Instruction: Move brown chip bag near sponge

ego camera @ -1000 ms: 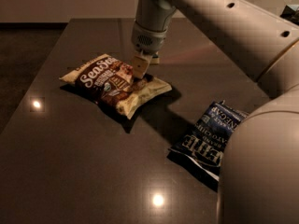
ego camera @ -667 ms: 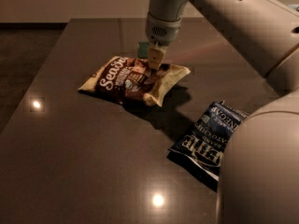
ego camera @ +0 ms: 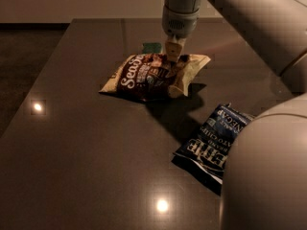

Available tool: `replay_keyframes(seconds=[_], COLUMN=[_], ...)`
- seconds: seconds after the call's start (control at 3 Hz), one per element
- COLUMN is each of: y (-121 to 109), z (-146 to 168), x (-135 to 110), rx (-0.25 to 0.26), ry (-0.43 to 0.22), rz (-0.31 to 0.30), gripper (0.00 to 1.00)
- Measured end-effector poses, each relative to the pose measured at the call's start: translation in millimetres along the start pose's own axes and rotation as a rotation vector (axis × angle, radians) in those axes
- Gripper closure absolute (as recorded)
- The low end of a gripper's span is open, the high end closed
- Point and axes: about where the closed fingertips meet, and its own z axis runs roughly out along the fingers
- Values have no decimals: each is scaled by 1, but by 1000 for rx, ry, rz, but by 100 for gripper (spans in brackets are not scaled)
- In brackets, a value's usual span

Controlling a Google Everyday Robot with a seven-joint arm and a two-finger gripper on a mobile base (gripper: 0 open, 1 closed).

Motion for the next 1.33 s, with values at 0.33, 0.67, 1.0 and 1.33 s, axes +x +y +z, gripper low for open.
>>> replay_keyframes(seconds=[0.33,0.67,1.0,1.33], y=[-11,-15,-18,-21], z=[-3,-2,-1,1], x=[10,19,16,14], rx=[31,43,52,60], ry=[18,25,16,7], rz=[12,25,24,23], gripper=[84,61,38,14])
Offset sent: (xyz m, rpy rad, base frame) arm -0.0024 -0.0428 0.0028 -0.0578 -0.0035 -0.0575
